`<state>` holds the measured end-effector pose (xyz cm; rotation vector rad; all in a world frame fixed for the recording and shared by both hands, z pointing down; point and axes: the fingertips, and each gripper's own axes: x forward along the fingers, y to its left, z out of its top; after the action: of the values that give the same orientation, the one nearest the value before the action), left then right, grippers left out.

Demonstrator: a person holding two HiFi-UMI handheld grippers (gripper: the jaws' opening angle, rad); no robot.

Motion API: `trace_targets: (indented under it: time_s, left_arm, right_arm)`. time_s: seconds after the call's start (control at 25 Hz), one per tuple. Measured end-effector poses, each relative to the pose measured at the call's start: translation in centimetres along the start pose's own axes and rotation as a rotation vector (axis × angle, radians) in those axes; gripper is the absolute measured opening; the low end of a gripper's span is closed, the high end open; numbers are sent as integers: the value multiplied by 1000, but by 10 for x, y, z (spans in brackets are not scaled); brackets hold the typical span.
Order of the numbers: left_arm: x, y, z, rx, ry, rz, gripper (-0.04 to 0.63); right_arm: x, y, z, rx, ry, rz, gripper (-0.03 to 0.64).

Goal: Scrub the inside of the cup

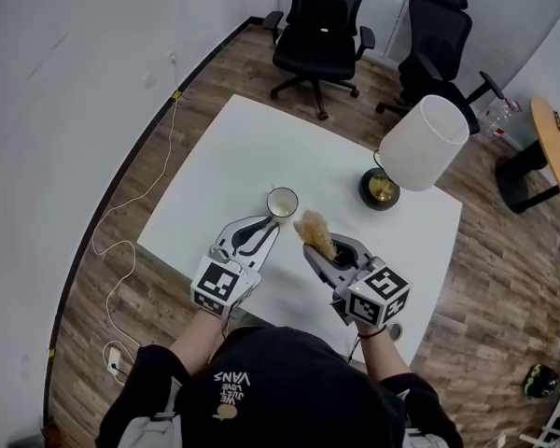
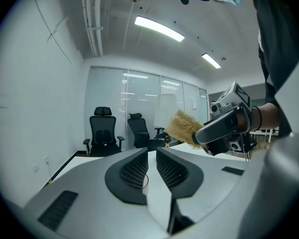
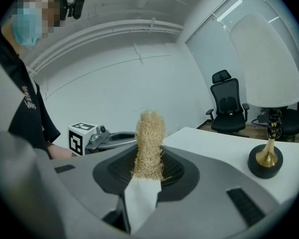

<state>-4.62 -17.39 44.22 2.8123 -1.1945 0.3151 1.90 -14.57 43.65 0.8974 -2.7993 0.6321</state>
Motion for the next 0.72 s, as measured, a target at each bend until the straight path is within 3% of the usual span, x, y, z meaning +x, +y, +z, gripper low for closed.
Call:
trace_targets:
  time_s: [0.24,0.72]
  left_arm:
    - [-18,-19,11,-22,-41,14,14]
    - [-36,-36,10,-35,-8,27,11]
  right_arm:
    - [-8,6,-3,3,-4,12,114]
    - [-17,22,-21,7,35,36,114]
